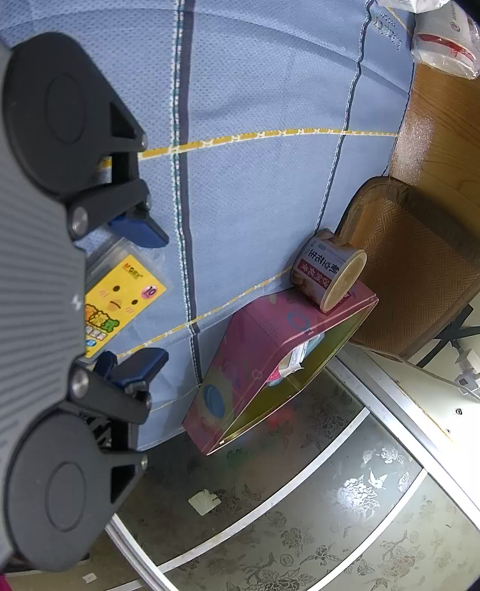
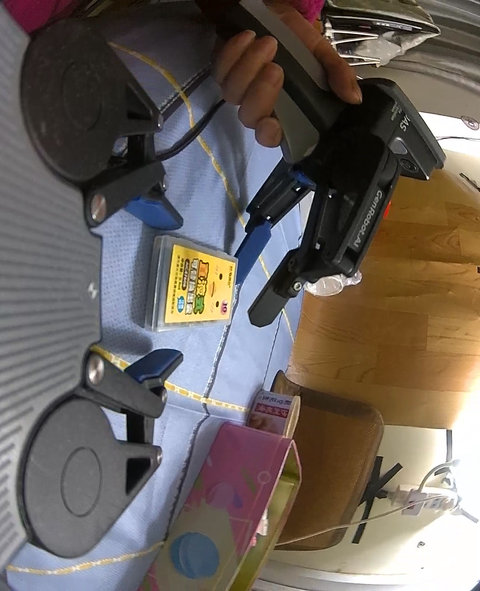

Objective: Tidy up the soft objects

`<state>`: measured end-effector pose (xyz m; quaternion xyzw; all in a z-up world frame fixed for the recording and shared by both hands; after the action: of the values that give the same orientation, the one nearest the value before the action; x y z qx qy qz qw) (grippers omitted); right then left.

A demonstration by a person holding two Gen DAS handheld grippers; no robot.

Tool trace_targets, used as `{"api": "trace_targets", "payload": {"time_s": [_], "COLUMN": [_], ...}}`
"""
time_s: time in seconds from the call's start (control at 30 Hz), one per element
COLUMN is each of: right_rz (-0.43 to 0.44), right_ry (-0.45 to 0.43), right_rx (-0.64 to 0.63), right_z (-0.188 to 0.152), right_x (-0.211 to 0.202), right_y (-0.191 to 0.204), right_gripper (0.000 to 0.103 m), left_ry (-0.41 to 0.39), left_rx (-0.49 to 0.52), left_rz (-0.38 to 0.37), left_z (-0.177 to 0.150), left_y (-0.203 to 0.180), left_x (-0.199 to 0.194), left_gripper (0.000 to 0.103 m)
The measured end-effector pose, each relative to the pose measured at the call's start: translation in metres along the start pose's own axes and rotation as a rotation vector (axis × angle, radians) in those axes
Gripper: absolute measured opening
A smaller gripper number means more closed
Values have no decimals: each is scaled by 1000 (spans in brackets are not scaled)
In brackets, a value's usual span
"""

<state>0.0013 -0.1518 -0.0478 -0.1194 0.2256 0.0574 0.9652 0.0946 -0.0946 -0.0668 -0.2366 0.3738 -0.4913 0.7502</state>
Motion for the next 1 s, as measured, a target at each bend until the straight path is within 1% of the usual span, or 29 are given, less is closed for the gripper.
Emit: {"api": "trace_targets", "payload": {"time_s": [0.13,0.4,0.47,0.6,0.7,0.77,0.87,0.9,1.0], "right_rz": [10,10,14,28,38,50,63,60,25], "right_ry": [13,-12,-16,-23,-24,-28,-39,-43,-38], "right_rx": [44,55,60,60,55,46,33,27,40], "right_z": [-2,-4,-4,-4,-4,-5,-8,-9,-15], "right_x": [1,0,-1,-3,-5,-8,-12,-13,-18], "right_y": [-3,-2,-1,-1,-2,-3,-9,-13,-35], "right_gripper": [73,73,70,60,59,59,59,59,63], "left_ry": [-1,16,20,10,-1,-3,-3,2,33], "left_rx": [0,21,29,25,-1,-17,-36,-39,-27], "left_rz": [0,-16,-18,-21,-35,-48,-68,-74,-90], "left_z": [0,-4,-6,-10,-13,-15,-20,-21,-28], "left_y": [0,-6,-8,-8,-7,-7,-10,-12,-22], "left_x": [0,4,5,4,1,1,4,5,15], "left_gripper": [61,61,60,55,52,48,46,46,46]}}
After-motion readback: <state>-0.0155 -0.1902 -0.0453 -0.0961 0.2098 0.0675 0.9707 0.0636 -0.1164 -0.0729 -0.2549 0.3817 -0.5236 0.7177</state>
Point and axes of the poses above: each gripper's, at about its wrist camera, not at the fingertips, and x roughly the way its jaws point, y to its left, z to its top, the point moved 10 cm from there along x, roughly the way its jaws point, and after that the axes turned 15 degrees about -z, right-handed, at the moved point
